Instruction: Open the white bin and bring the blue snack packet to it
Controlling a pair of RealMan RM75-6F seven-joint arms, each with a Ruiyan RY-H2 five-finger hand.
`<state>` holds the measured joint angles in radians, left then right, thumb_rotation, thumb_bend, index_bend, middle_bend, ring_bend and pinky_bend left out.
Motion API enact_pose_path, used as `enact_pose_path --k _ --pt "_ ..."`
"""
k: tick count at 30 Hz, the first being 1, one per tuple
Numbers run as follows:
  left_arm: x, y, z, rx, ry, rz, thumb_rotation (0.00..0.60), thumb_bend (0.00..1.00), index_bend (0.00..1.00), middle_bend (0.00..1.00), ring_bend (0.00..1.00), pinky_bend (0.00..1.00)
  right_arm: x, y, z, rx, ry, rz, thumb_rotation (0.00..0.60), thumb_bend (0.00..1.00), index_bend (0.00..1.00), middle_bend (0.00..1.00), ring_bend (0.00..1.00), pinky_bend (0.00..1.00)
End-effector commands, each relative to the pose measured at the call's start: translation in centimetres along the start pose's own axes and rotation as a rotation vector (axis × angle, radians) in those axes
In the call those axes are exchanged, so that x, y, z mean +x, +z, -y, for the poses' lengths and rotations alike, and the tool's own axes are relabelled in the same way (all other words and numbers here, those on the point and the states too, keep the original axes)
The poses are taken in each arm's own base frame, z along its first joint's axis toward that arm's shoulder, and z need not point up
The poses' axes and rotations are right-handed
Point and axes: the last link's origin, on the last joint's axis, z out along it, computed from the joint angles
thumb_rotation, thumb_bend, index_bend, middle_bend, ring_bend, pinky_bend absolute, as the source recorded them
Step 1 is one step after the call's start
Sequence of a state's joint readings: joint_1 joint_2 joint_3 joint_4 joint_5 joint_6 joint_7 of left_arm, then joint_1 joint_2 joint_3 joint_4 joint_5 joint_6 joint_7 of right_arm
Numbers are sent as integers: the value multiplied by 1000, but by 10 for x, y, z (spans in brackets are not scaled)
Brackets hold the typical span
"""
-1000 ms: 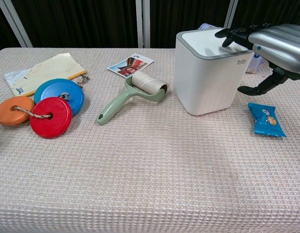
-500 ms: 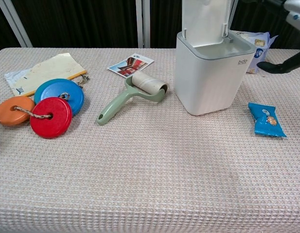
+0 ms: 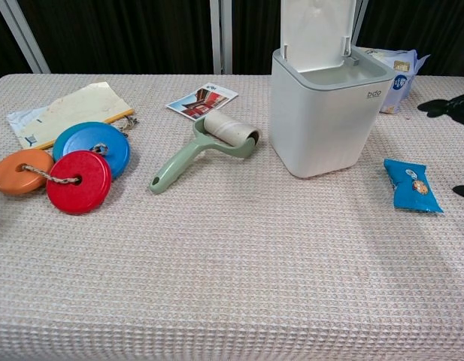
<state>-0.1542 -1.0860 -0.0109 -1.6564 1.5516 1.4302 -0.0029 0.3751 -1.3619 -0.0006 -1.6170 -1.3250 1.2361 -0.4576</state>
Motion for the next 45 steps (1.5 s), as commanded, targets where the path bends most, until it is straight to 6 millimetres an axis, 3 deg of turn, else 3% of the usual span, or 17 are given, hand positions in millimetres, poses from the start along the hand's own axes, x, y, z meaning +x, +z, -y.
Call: enact_pose_path --k 1,13,18,22,25,32,41,45 --pt "0 0 0 1 -1 -1 600 25 184 138 85 226 -11 17 4 -4 2 63 600 205 1 127 0 2" --pt "1 0 2 4 -5 -2 600 24 184 137 85 225 -23 43 14 -30 -12 176 600 211 5 98 0 123" --pt "2 0 4 10 -8 -5 600 25 185 137 85 226 -28 49 16 -34 -12 214 600 232 28 78 0 258" --pt "2 0 3 9 -7 -4 600 25 184 137 85 226 -31 49 18 -35 -22 236 600 264 70 122 30 386" --pt "1 0 3 7 -6 -1 600 25 184 138 85 226 -31 49 18 -37 -24 228 600 282 158 181 120 462" --pt "1 0 3 8 -5 -1 600 25 185 138 85 226 -29 47 17 -34 -30 153 600 367 501 385 353 629" --pt "1 0 2 7 -4 1 600 25 184 137 85 226 -25 43 14 -41 -26 103 600 453 683 504 478 722" --pt "1 0 2 6 -4 0 600 25 184 137 85 226 -17 39 10 -43 -15 69 600 466 709 523 495 740"
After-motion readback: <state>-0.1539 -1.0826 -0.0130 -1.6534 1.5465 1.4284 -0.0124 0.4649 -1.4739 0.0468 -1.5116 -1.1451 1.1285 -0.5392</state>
